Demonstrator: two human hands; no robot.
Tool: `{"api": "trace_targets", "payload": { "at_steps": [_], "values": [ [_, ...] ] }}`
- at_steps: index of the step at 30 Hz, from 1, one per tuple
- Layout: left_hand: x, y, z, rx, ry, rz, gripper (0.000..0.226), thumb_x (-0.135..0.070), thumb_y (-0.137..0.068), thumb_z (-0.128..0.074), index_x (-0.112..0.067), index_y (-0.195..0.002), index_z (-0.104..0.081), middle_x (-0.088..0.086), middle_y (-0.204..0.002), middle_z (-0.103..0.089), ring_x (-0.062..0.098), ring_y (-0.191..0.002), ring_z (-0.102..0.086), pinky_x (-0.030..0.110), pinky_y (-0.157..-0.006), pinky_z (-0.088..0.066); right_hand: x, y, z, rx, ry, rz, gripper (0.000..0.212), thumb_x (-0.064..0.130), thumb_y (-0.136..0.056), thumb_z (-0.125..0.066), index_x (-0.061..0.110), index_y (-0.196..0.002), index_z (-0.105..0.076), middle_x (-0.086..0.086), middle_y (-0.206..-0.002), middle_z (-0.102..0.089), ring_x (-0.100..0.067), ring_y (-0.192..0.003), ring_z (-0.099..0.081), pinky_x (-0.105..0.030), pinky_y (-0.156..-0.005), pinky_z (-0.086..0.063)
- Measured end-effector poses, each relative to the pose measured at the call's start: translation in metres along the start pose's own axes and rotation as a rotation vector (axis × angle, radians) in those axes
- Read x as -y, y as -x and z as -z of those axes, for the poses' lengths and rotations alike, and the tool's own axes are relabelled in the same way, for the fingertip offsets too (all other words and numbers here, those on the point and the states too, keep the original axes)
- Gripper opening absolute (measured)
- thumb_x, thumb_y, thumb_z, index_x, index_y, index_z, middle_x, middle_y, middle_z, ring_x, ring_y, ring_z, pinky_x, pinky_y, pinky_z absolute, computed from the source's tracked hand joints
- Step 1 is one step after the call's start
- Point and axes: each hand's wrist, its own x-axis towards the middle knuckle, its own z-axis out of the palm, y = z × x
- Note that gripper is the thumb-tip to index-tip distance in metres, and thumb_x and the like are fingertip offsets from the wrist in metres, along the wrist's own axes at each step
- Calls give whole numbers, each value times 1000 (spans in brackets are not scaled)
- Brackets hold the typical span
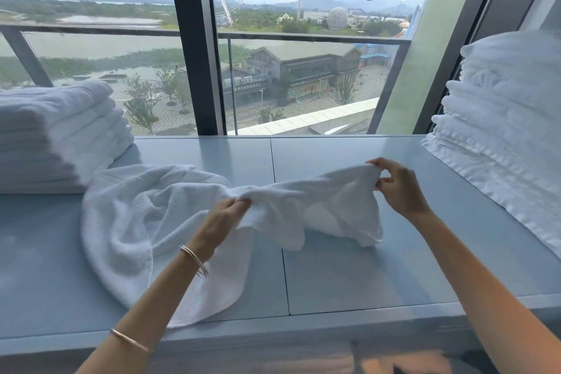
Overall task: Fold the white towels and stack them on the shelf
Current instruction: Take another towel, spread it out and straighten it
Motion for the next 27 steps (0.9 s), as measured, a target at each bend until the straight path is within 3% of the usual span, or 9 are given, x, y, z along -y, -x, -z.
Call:
{"api": "trace_targets", "payload": {
  "at_steps": [4, 8, 11, 13, 16, 18, 20, 23, 27],
  "values": [
    [17, -8, 13, 75, -584, -31, 33, -47, -70, -38, -18, -55, -43, -1, -60, -47, 16, -67, -44, 30, -63, -31, 5, -5, -9, 106, 115, 128, 35, -17, -77, -57, 7, -100, -69, -14, -94, -65, -33, -85, -62, -22, -69, -44],
    [41, -6, 26, 427, -791, -31, 47, -56, -56, -38, -15, -65, -59, -5, -87, -64, 3, -103, -52, 40, -103, -32, 5, 15, -8, 865, -304, -168, 58, 12, -82, -69, 39, -127, -45, 14, -129, -51, -4, -118, -52, -20, -92, -47],
    [36, -8, 36, 523, -860, 23, 59, -57, -52, -37, -21, -86, -69, -16, -109, -63, 1, -111, -50, 42, -107, -29, -4, 36, -18, 1105, -301, -214, 94, 32, -67, -79, 56, -135, -18, 26, -143, -30, 2, -130, -34, -25, -107, -35],
    [28, -7, 34, 555, -1016, 22, 61, -52, -57, -32, -18, -94, -66, -9, -112, -62, 11, -108, -54, 38, -102, -35, -7, 47, -31, 1089, -169, -160, 104, 38, -64, -79, 59, -137, -8, 22, -147, -23, -2, -133, -28, -26, -110, -30],
    [10, 5, 6, 266, -1208, -187, 42, -30, -80, -32, -18, -111, -57, -2, -120, -58, 22, -112, -53, 35, -95, -37, -7, 58, -47, 967, -147, -141, 113, 44, -64, -78, 59, -137, 7, 15, -149, -18, -7, -135, -23, -30, -112, -26],
    [-1, 16, -20, 128, -1091, -358, 50, -34, -81, -24, -23, -122, -51, -5, -129, -53, 21, -114, -51, 31, -93, -36, -6, 62, -52, 913, -155, -160, 115, 49, -65, -74, 50, -140, 13, 13, -148, -19, -7, -133, -24, -30, -112, -25],
    [-6, 26, -43, 177, -940, -430, 64, -51, -76, -18, -26, -129, -46, -9, -137, -45, 16, -121, -46, 29, -97, -34, -10, 61, -53, 848, -191, -218, 88, 36, -80, -65, 37, -143, -3, 9, -142, -35, -13, -127, -38, -31, -107, -32],
    [10, 30, -68, 335, -1143, -468, 72, -71, -74, -31, -32, -134, -35, -10, -145, -33, 14, -132, -33, 35, -104, -31, -24, 59, -52, 674, -91, -270, 43, 11, -92, -48, 31, -128, -36, -1, -129, -53, -25, -120, -49, -42, -102, -38],
    [29, 28, -73, 287, -1100, -522, 36, -48, -75, -52, -27, -104, -52, -8, -120, -56, 19, -112, -55, 36, -85, -45, -36, 63, -47, 703, 320, -176, 37, 27, -85, -62, 20, -119, -50, 0, -117, -49, -22, -113, -42, -35, -98, -36]
  ]
}}
